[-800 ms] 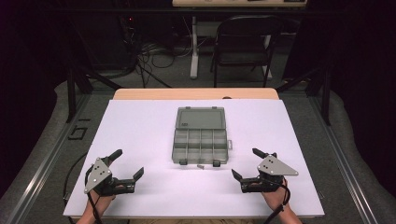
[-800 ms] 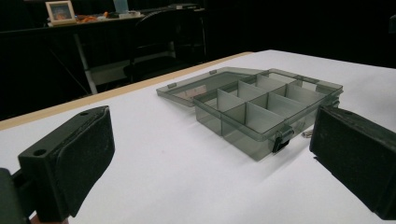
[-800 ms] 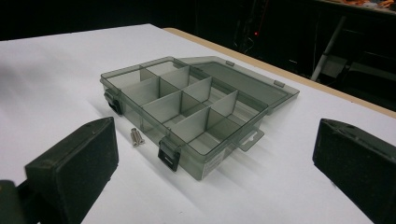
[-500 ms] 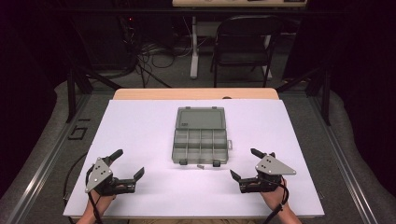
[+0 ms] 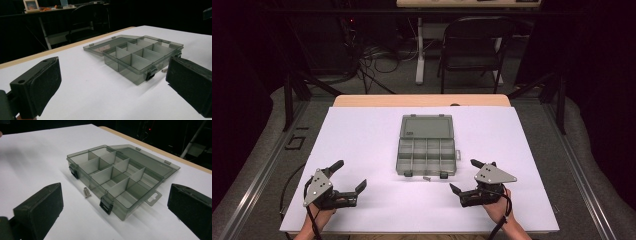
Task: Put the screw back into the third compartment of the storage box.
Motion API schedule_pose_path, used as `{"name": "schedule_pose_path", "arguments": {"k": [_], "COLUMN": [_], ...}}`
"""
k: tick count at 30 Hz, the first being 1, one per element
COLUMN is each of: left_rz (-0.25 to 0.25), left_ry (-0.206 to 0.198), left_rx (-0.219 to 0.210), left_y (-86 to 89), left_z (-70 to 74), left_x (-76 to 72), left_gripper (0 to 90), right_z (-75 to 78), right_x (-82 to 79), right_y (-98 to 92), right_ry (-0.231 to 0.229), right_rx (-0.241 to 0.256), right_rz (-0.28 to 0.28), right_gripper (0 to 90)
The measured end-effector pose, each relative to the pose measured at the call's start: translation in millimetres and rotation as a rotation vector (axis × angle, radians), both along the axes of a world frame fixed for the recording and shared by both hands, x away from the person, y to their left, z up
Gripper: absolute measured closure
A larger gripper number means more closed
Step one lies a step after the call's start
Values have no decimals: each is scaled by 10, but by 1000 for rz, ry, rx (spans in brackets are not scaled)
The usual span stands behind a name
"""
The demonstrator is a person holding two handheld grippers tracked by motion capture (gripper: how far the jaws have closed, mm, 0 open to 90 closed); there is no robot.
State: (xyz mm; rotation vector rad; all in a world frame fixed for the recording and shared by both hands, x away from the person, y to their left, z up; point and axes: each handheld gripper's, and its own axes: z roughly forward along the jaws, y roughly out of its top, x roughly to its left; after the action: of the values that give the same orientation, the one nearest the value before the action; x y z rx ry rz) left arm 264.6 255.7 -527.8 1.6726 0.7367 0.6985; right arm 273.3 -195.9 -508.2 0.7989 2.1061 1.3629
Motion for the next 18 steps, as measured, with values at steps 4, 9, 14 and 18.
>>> {"name": "schedule_pose_path", "arguments": {"k": [4, 9, 14, 18], "left_rz": [0, 1, 0, 1], "left_ry": [0, -1, -1, 3], "left_rx": [-1, -2, -2, -5], "left_y": [0, 5, 4, 5], "left_z": [-1, 0, 0, 0], "left_x": [0, -1, -1, -2], "left_gripper": [0, 0, 0, 0], "right_z": [3, -10, -23, -27], "right_x": [11, 52, 84, 103], "right_y": [58, 162, 268, 325], "right_ry": [14, 52, 74, 95], "right_rx": [-7, -25, -43, -57], "right_rz": [18, 42, 58, 67], "right_gripper": [0, 0, 0, 0]}}
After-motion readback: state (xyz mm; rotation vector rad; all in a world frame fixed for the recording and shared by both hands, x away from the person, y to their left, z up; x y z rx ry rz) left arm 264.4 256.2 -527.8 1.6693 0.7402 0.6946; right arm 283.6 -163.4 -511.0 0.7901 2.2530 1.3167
